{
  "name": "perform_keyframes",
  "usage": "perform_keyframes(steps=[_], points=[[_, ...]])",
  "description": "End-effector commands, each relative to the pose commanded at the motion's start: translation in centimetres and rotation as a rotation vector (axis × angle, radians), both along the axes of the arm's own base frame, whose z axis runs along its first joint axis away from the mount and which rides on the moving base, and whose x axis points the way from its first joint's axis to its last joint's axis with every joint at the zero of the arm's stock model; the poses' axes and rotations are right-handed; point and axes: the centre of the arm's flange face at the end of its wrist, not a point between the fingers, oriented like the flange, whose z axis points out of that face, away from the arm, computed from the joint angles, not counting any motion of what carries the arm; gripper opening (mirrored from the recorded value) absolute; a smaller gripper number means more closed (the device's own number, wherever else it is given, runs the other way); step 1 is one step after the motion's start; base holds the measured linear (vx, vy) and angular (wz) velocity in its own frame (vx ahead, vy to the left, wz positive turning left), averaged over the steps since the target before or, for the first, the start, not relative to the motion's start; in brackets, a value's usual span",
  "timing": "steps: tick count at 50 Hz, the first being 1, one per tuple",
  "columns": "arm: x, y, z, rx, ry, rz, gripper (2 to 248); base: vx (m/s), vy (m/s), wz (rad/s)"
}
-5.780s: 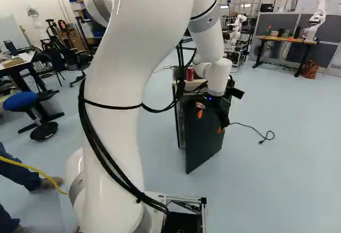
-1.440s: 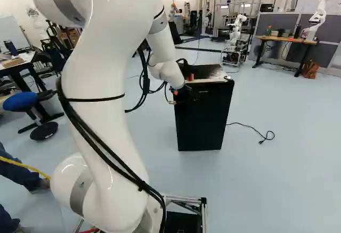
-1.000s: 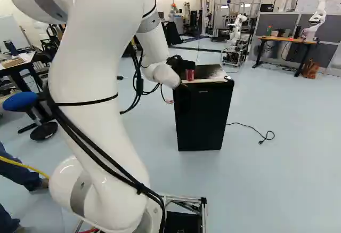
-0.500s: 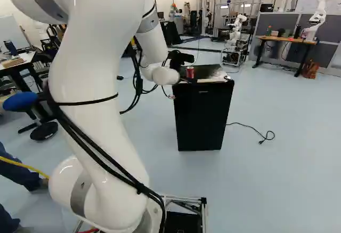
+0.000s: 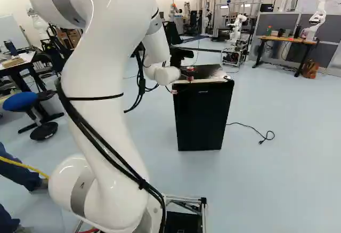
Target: Grab a drink from the fridge
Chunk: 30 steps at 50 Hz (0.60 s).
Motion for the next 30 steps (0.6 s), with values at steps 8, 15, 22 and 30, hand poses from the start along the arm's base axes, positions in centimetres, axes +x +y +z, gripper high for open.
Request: perform_keyframes(steps=[8, 15, 22, 30], points=[[1.3, -0.1, -1.0, 0.000, 0.005, 0.002, 247, 0.000, 0.000, 0.000], [2.3, -0.4, -1.7, -0.005, -0.013, -0.001, 247, 0.000, 0.000, 0.000], [3.1, -0.9, -2.2, -0.014, -0.047, -0.008, 247, 0.000, 0.000, 0.000], [3.5, -1.2, -2.3, -0.018, -0.062, -0.013, 247, 0.000, 0.000, 0.000]])
